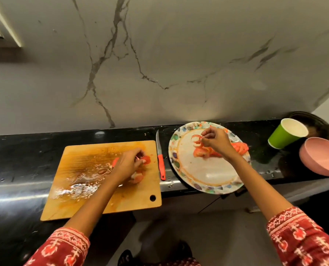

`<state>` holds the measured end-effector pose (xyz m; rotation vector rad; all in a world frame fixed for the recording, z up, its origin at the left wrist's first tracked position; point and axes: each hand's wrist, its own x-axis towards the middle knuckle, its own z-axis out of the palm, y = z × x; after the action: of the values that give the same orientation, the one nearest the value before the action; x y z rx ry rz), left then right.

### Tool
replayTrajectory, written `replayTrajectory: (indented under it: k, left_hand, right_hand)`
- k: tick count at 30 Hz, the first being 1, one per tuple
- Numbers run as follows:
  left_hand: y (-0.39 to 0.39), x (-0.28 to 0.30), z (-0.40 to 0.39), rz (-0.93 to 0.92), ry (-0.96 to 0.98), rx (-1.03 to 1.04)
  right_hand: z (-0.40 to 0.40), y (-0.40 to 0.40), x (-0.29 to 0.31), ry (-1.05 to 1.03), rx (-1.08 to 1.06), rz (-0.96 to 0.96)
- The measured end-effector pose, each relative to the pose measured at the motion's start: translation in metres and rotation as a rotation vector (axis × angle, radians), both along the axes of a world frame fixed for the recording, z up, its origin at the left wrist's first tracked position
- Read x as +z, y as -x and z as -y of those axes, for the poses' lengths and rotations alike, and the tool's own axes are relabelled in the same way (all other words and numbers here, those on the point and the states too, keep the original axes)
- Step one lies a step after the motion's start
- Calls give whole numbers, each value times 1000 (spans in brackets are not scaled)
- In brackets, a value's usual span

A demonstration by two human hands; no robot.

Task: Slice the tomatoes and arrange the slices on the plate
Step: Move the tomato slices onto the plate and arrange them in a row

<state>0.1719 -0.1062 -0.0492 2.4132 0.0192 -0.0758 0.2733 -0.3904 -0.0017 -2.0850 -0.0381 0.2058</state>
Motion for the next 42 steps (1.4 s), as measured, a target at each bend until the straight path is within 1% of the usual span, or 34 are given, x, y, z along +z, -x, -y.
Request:
replayTrajectory:
  k: [2,6,9,12,15,17,19,21,24,26,30,33,42]
  left_hand:
    - [-13,-4,26,16,23,-26]
    - [-38,-13,78,-10,100,-56]
    - [-54,-22,107,-42,155,-50]
    - [-63,-27,124,-34,194,-27]
    - [-70,-29,134,-30,220,4]
    - [-72,-30,137,-38,207,14]
    - [-74,-30,143,-39,202,50]
    - [-76,-28,147,-25,244,84]
    - [-80,-23,157,22,307,96]
    - [-86,-22,163,35,292,103]
    - [-97,-28,164,-16,160,74]
    - [-101,-36,163,-54,90,27]
    - [-100,-46,171,51,190,83]
  right_hand:
    - [22,-7,1,43,18,-6]
    - [49,-16,-10,213,94,-2]
    - [47,-24,-22,309,214,13]
    - [34,-31,-29,320,280,19]
    - [30,-39,-38,395,322,89]
    - [34,-42,-41,475,310,187]
    - [42,-49,-41,425,280,249]
    - [46,-54,-34,331,287,221]
    - [47,-56,-24,289,440,159]
    - [46,-56,-21,242,494,131]
    - [52,-61,-25,132,414,112]
    - [60,-64,-31,120,363,126]
    - [71,-69,-39,110,309,130]
